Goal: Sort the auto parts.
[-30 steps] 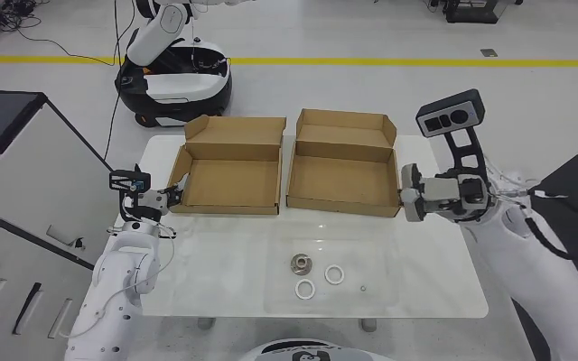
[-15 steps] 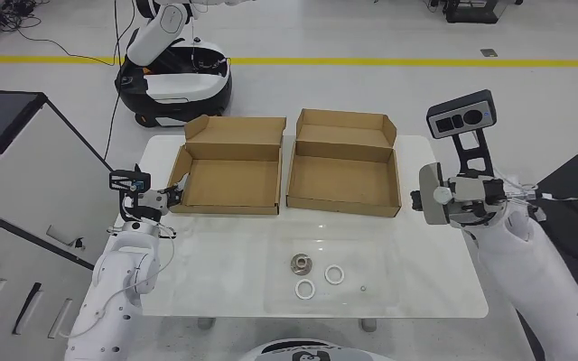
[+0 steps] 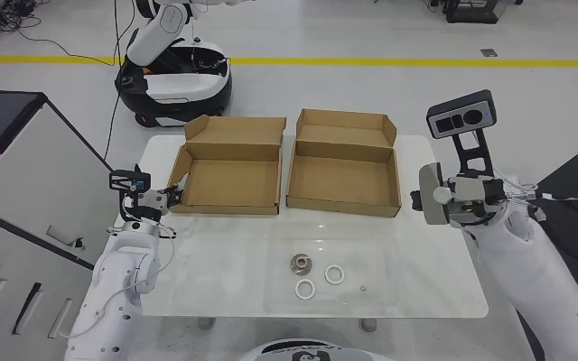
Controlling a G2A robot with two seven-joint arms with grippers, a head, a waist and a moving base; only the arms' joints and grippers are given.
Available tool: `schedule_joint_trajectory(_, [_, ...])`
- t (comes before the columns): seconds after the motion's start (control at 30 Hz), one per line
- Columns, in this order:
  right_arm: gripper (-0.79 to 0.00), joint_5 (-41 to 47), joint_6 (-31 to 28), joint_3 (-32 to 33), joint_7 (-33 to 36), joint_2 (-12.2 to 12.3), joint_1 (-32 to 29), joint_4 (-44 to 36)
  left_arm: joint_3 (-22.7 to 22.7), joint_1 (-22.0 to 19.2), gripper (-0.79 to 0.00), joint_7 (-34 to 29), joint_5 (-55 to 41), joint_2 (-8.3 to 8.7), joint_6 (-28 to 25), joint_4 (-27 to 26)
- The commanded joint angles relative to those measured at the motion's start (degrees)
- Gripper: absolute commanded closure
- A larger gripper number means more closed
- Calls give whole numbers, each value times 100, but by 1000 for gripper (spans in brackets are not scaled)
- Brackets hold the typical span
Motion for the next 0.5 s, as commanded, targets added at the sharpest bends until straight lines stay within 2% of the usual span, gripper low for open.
schedule_joint_trajectory(0.0, [0, -179, 90, 24, -165, -3, -2, -7, 0, 0, -785, 0, 0, 0, 0, 0])
schedule_joint_trajectory(0.1, [0, -887, 582, 207, -613, 28, -13, -19, 0, 0, -785, 0, 0, 0, 0, 0])
schedule_joint_trajectory(0.27, [0, -1991, 1917, 775, -1132, 138, 90, -13, 0, 0, -785, 0, 0, 0, 0, 0])
schedule_joint_trajectory(0.47, [0, -3530, 3772, 1283, -1111, 318, 287, -31, 0, 0, -785, 0, 0, 0, 0, 0])
